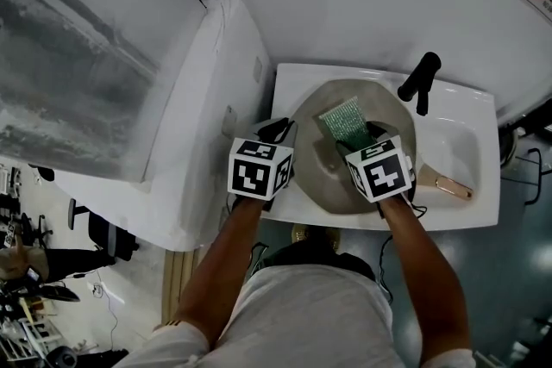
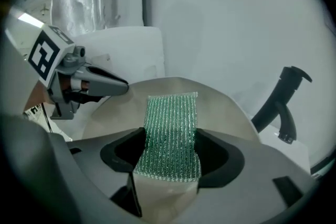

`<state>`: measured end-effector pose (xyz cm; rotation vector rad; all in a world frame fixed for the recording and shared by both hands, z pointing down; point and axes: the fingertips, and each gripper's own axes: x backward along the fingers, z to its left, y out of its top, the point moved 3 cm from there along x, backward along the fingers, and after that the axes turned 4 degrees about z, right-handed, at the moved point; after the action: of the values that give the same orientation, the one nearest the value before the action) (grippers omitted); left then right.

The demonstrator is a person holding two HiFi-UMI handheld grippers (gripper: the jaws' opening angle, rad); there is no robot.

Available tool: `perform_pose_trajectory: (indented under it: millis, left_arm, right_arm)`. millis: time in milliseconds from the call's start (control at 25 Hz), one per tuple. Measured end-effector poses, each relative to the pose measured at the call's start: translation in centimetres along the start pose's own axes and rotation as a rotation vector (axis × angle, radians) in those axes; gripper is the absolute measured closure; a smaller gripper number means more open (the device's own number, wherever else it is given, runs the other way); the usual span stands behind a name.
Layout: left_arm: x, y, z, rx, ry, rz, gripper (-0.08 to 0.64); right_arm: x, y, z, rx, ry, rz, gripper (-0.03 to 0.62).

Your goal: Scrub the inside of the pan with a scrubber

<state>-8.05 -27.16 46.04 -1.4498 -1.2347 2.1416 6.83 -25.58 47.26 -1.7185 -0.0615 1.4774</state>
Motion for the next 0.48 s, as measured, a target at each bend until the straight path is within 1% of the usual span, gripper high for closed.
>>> perform_pose_trajectory:
  millis: [240, 360, 480]
  left_arm:
    - [0.0, 0.0, 0.0, 0.002, -0.005, -0.002, 0.502]
    - [0.0, 0.0, 0.0, 0.005, -0.006, -0.004, 0.502]
    - [0.0, 0.0, 0.0, 0.006, -0.007, -0.006, 0.502]
  right_arm:
    - [-2.0, -0.3, 4.6, 0.041, 0.085, 0.049, 0.288]
    - [-3.0, -0.6, 5.3, 0.04, 0.1, 0.065, 0.288]
    - [-3.8, -1.0, 5.0, 0.036, 0.093, 0.086, 0.288]
